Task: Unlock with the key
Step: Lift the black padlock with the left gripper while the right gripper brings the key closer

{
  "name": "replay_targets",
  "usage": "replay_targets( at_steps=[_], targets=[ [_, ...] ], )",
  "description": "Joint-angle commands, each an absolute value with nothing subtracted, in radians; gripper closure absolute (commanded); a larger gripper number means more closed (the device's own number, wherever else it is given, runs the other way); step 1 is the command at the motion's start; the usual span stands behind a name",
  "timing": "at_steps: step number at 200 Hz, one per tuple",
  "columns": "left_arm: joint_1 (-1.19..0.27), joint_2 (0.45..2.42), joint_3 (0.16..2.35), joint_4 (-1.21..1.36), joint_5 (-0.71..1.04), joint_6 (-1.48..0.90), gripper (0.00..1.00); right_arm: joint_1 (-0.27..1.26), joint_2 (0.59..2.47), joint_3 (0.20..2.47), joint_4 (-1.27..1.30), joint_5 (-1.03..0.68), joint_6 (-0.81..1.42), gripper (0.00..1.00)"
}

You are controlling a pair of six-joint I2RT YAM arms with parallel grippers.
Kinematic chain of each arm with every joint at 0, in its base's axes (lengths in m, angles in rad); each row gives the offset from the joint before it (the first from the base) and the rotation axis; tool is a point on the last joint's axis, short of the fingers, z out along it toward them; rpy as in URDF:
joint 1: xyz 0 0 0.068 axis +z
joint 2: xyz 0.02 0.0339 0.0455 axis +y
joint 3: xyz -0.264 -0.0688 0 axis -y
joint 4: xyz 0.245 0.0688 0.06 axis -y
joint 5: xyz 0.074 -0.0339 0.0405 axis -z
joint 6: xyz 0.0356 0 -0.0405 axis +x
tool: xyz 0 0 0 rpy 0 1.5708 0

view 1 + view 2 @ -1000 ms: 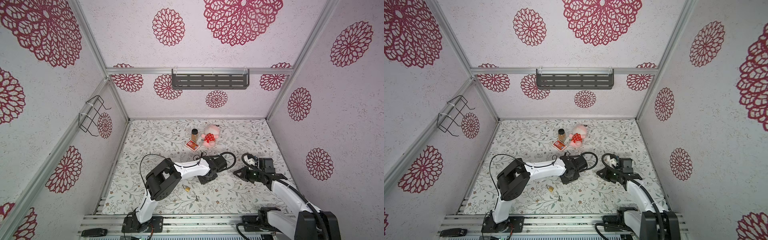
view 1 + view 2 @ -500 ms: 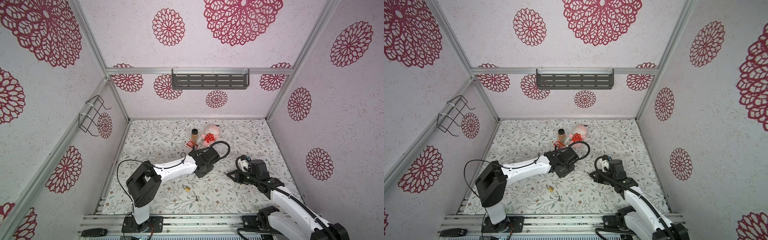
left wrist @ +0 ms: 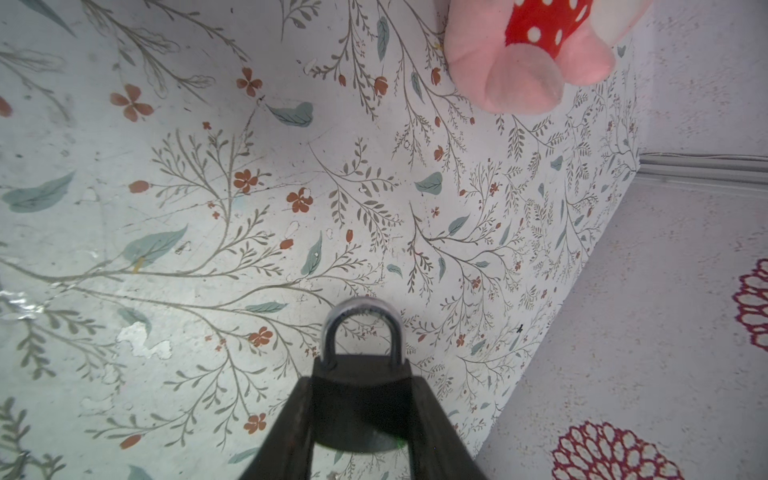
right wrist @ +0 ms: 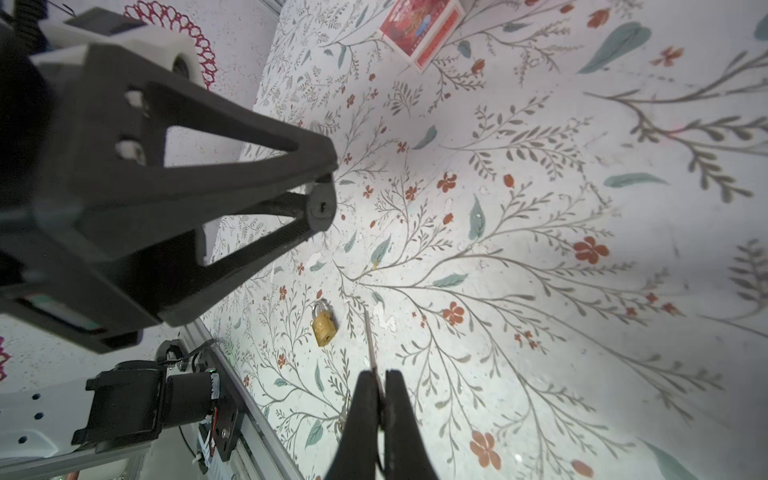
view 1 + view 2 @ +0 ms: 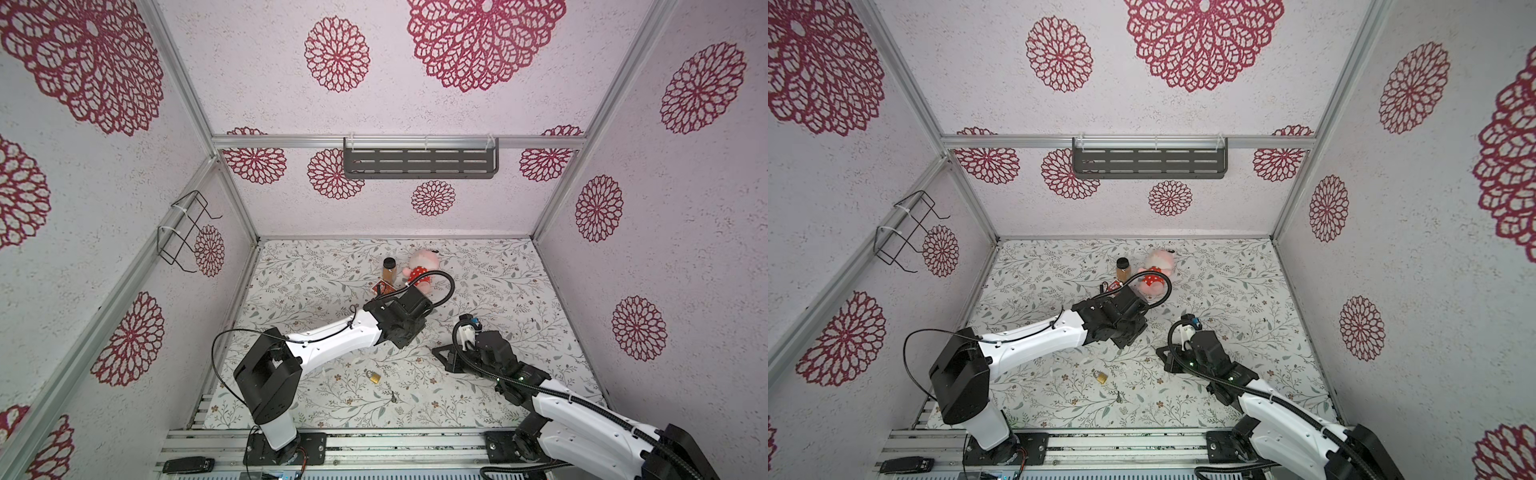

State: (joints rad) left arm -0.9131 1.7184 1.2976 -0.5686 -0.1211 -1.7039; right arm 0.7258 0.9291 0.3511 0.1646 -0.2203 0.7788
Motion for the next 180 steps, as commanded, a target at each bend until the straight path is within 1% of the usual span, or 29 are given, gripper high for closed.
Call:
replay_targets(
  at_steps=[1,22,76,180],
  targets=[
    [-0.897,1.687,1.286,-0.532,-0.112,-1.720,0.76,0.741,0.958,0.384,0.272,-0.156,0.764,1.00],
    [-0.896,1.681,1.279,-0.526,-0.109,-1.714,0.77,0.741,0.951,0.359,0.341,-0.143,0.770,1.00],
    [-0.895,1.671,1.276,-0.510,-0.098,-1.697,0.80,0.742,0.975,0.367,0.358,-0.164,0.741,1.00],
    [-0.895,1.661,1.265,-0.494,-0.089,-1.695,0.83,0.741,1.023,0.371,0.431,-0.151,0.773,1.00]
  ],
)
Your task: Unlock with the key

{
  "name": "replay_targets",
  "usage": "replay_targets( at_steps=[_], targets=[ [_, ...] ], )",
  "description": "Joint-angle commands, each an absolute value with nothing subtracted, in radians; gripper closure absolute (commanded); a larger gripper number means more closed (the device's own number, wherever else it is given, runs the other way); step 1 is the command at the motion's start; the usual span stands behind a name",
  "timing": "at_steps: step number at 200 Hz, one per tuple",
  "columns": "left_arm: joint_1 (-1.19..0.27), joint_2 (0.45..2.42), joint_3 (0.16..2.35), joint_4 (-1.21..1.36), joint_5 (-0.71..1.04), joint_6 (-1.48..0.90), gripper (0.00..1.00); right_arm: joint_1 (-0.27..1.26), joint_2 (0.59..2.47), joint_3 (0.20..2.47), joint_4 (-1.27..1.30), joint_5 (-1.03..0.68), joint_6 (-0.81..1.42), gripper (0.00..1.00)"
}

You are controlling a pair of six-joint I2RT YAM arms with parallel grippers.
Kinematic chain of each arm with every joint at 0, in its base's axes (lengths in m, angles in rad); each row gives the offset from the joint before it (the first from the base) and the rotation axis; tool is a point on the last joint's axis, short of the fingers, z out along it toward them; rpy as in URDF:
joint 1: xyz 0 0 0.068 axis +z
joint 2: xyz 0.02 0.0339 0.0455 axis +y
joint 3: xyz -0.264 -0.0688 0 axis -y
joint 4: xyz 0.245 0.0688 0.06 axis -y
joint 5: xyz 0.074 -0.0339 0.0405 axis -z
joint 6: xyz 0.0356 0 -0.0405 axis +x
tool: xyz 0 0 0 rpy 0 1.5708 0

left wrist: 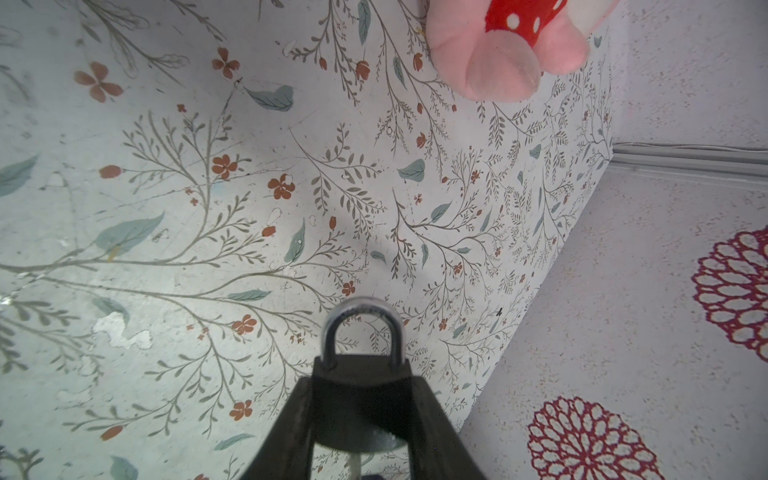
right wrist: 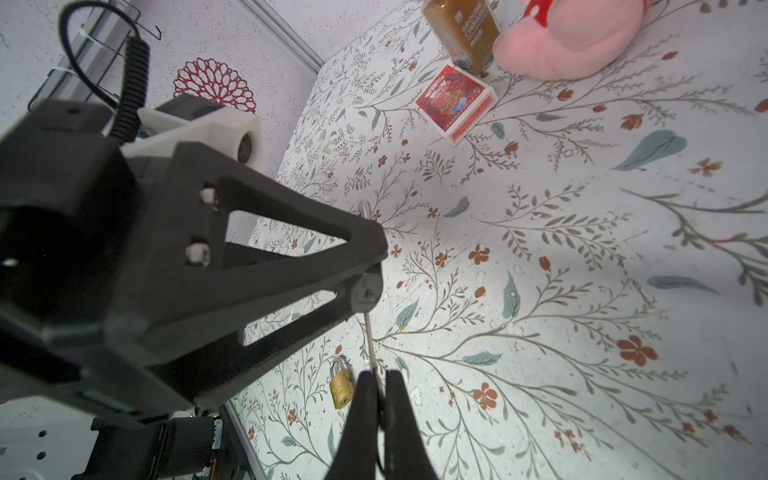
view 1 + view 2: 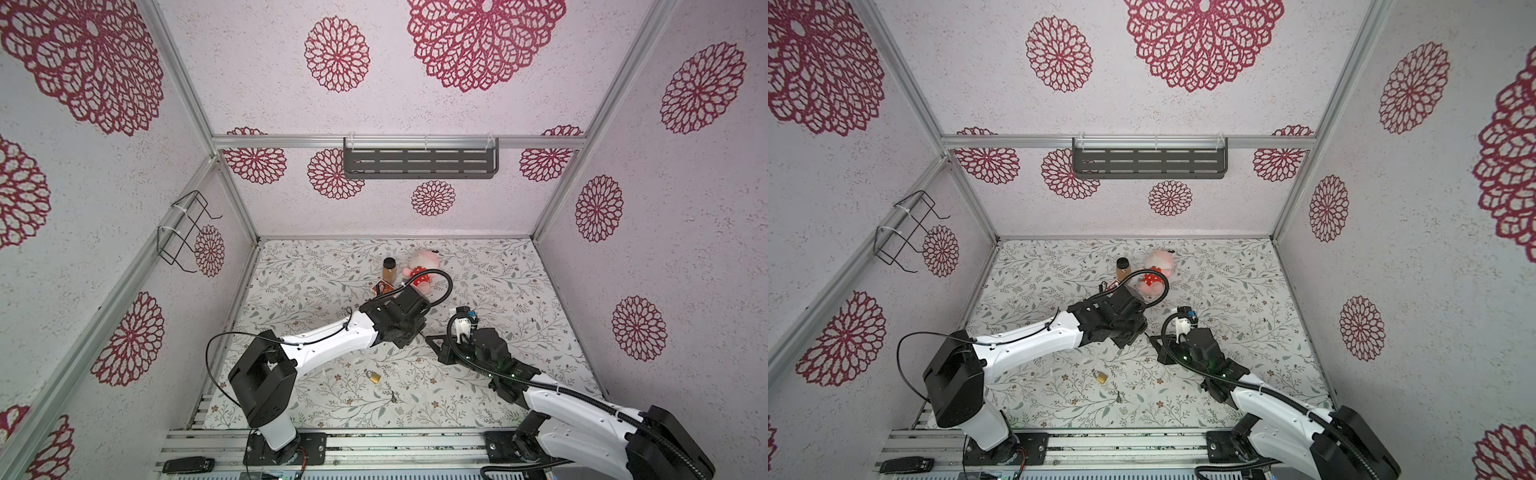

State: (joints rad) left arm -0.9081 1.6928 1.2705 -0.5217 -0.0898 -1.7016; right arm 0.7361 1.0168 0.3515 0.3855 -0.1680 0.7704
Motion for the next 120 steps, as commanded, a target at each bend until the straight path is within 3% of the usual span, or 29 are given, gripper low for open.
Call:
replay_targets(
  at_steps=[1,120],
  targets=[
    [-0.894,1.661,1.266,-0.495,-0.089,-1.695,0.84,0.741,1.022,0.371,0.431,-0.150,0.773,1.00],
    [-0.902,1.667,1.283,-0.500,-0.085,-1.682,0.86,0.735,1.051,0.408,0.429,-0.110,0.796,1.00]
  ],
)
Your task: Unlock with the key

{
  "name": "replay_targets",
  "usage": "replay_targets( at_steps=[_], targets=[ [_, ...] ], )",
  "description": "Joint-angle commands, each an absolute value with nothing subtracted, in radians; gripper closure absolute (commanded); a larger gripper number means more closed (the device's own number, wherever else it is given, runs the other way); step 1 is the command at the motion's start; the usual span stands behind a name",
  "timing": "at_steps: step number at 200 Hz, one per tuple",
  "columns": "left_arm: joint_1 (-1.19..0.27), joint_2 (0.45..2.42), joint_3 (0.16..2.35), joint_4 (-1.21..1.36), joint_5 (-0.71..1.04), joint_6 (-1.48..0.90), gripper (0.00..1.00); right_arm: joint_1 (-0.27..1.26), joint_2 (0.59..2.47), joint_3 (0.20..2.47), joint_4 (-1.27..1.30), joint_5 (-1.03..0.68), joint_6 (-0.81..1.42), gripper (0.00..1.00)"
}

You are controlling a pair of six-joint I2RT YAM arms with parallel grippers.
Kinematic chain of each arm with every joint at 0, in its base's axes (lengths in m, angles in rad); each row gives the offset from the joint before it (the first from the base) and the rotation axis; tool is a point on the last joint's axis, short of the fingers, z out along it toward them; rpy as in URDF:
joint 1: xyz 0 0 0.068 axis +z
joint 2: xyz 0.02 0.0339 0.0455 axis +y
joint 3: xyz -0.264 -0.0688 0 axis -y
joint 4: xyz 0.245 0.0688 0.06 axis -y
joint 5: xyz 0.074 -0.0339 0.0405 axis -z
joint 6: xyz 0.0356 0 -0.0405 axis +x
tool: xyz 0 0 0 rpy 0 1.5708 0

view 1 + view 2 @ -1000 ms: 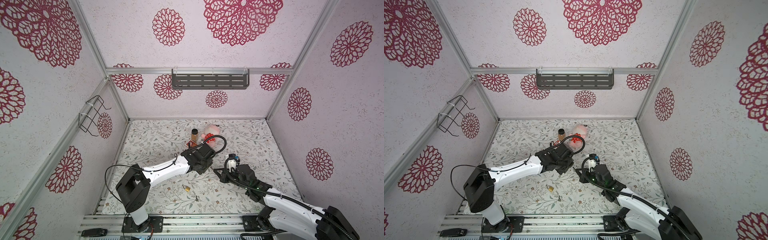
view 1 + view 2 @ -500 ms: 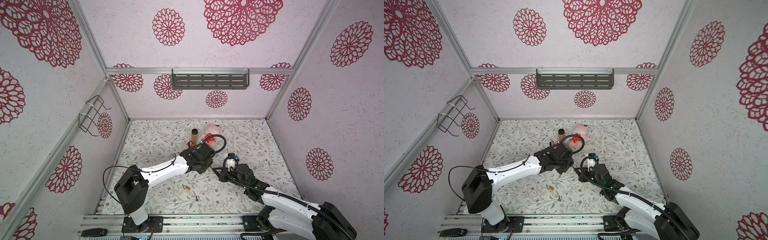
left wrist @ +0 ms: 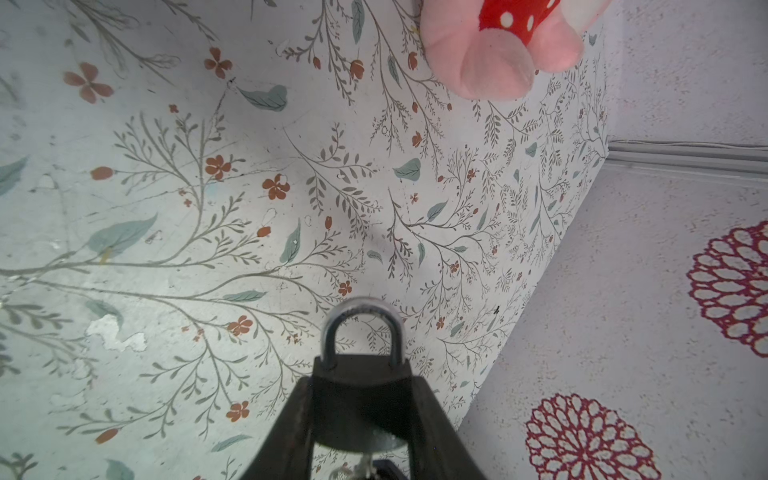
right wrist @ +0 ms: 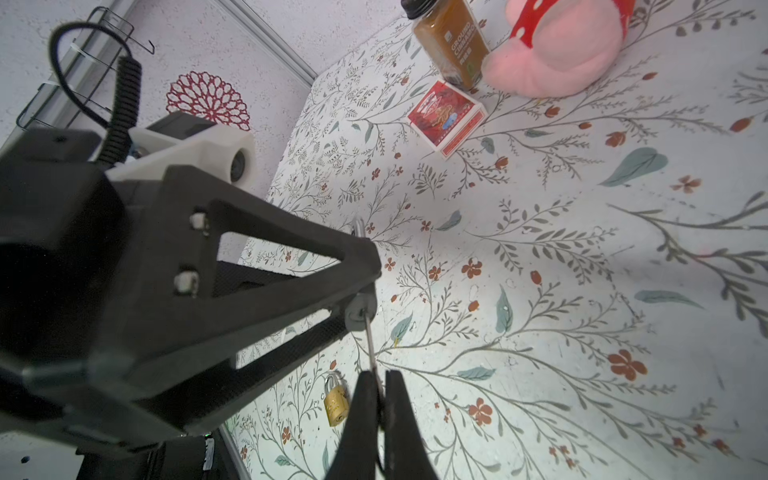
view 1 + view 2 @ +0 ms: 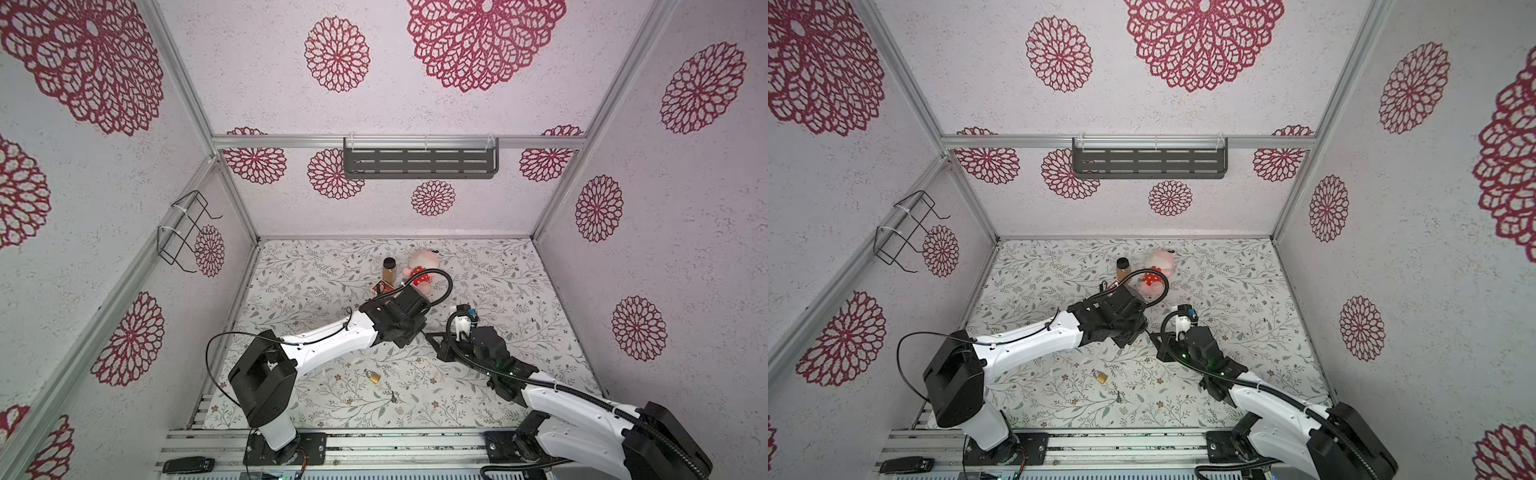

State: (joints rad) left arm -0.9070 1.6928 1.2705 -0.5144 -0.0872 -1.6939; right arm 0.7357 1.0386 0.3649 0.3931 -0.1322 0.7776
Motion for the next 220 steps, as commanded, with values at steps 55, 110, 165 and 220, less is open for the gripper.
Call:
replay_targets(
  at_steps=[55,110,165,220],
  targets=[
    [-0.905,1.668,1.284,-0.502,-0.090,-1.678,0.88,0.734,1.049,0.402,0.506,-0.147,0.837,1.00],
    [-0.905,1.666,1.285,-0.507,-0.096,-1.674,0.89,0.735,1.038,0.426,0.456,-0.144,0.829,1.00],
    [-0.905,1.642,1.276,-0.465,-0.072,-1.682,0.90,0.735,1.063,0.420,0.485,-0.125,0.829,1.00],
    [-0.904,1.606,1.253,-0.425,-0.090,-1.689,0.91,0.732,1.069,0.376,0.631,-0.159,1.038,1.00]
  ],
)
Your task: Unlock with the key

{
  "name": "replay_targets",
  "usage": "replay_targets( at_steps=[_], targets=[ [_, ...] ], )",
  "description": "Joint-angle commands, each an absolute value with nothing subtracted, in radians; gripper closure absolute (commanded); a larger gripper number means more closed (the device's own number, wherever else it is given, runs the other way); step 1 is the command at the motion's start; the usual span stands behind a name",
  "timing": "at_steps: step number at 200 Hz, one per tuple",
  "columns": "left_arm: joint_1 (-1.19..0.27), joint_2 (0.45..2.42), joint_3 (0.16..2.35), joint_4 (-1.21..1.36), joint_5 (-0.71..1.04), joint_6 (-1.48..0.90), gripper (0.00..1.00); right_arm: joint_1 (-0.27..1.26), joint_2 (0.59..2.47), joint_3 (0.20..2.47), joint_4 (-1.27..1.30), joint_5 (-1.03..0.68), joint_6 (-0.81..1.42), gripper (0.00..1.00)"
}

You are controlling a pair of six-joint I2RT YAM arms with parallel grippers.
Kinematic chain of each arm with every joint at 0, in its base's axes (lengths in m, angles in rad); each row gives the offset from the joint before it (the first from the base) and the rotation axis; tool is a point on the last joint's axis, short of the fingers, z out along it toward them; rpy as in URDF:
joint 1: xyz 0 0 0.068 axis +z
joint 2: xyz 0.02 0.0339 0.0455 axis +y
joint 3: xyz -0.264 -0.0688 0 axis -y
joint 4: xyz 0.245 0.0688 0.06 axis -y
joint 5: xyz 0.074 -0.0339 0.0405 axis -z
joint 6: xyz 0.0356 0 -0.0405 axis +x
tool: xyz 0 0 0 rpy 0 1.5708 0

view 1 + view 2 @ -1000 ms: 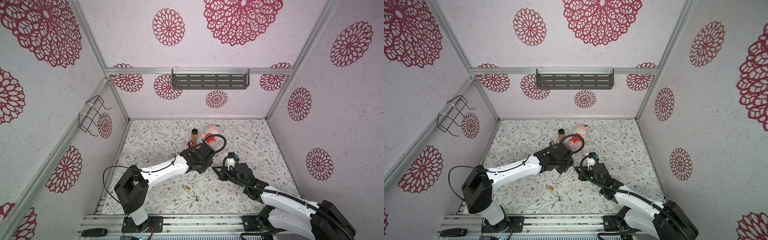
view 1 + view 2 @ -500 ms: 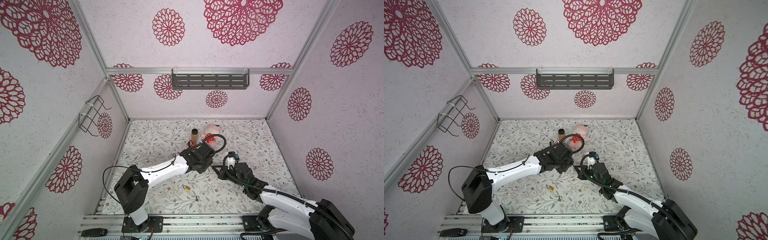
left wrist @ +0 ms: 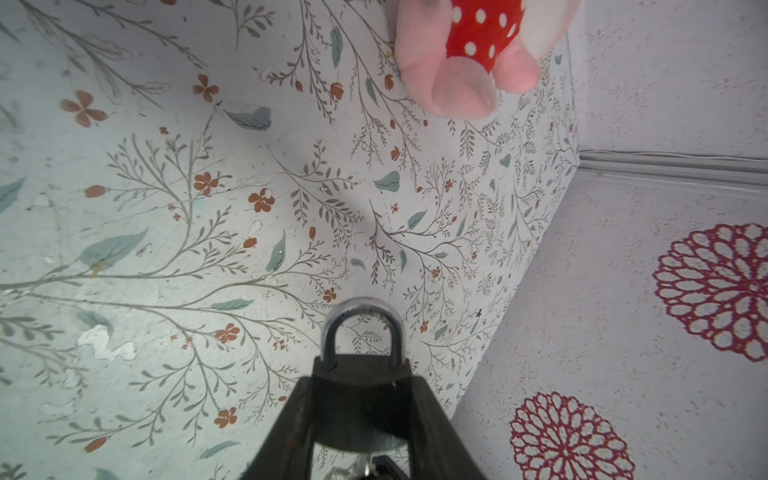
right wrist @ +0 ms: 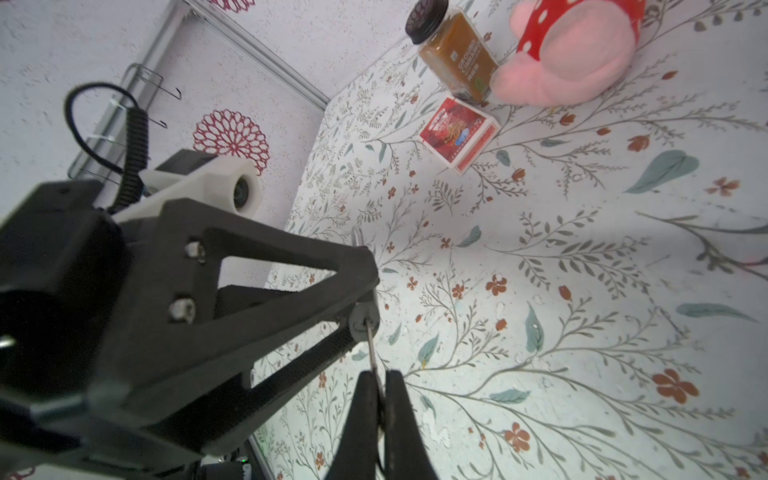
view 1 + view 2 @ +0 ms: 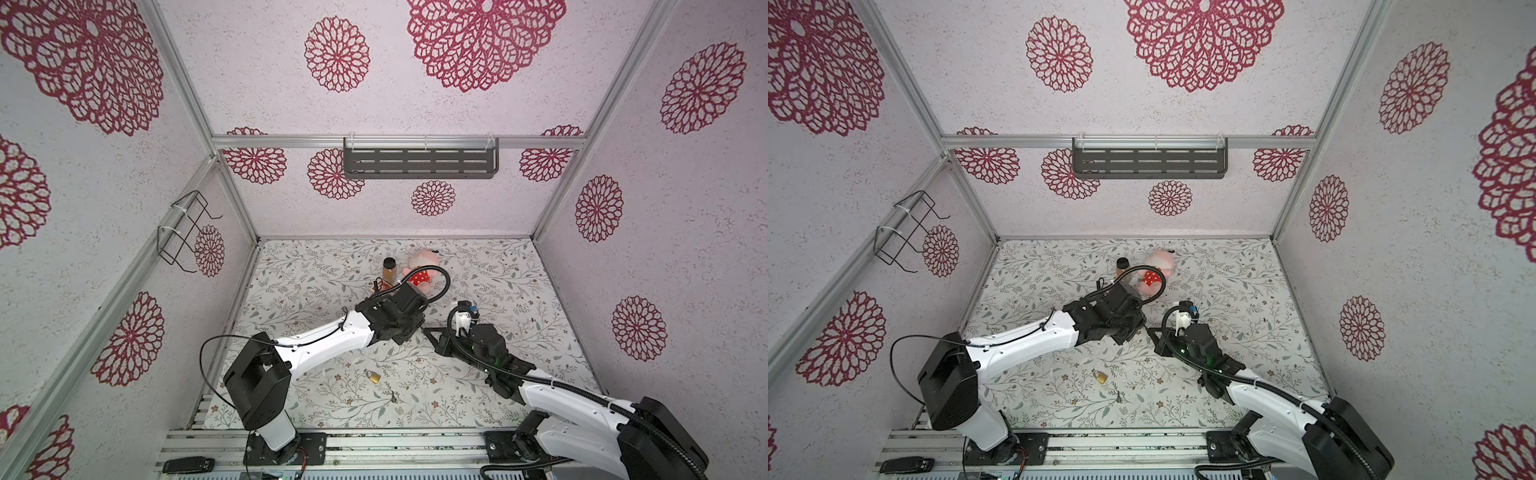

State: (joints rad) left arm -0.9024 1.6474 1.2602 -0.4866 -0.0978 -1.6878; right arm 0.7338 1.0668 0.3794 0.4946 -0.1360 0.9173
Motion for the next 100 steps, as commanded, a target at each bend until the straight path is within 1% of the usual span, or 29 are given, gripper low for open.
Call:
replay_targets(
  at_steps=[1,19,62,86,100],
  targets=[
    [-0.905,1.606,1.253,-0.426,-0.091,-1.689,0.91,0.732,1.069,0.376,0.631,-0.159,1.040,1.00],
    [-0.905,1.614,1.262,-0.464,-0.107,-1.677,0.91,0.731,1.068,0.394,0.604,-0.162,1.039,1.00],
    [-0.908,1.640,1.285,-0.504,-0.102,-1.654,0.92,0.741,1.043,0.501,0.331,-0.050,0.843,1.00],
    [-0.909,1.634,1.273,-0.466,-0.065,-1.673,0.92,0.742,1.046,0.529,0.255,-0.002,0.761,1.00],
    [-0.902,1.624,1.255,-0.394,-0.020,-1.688,0.93,0.742,1.050,0.546,0.227,0.018,0.730,1.00]
  ],
)
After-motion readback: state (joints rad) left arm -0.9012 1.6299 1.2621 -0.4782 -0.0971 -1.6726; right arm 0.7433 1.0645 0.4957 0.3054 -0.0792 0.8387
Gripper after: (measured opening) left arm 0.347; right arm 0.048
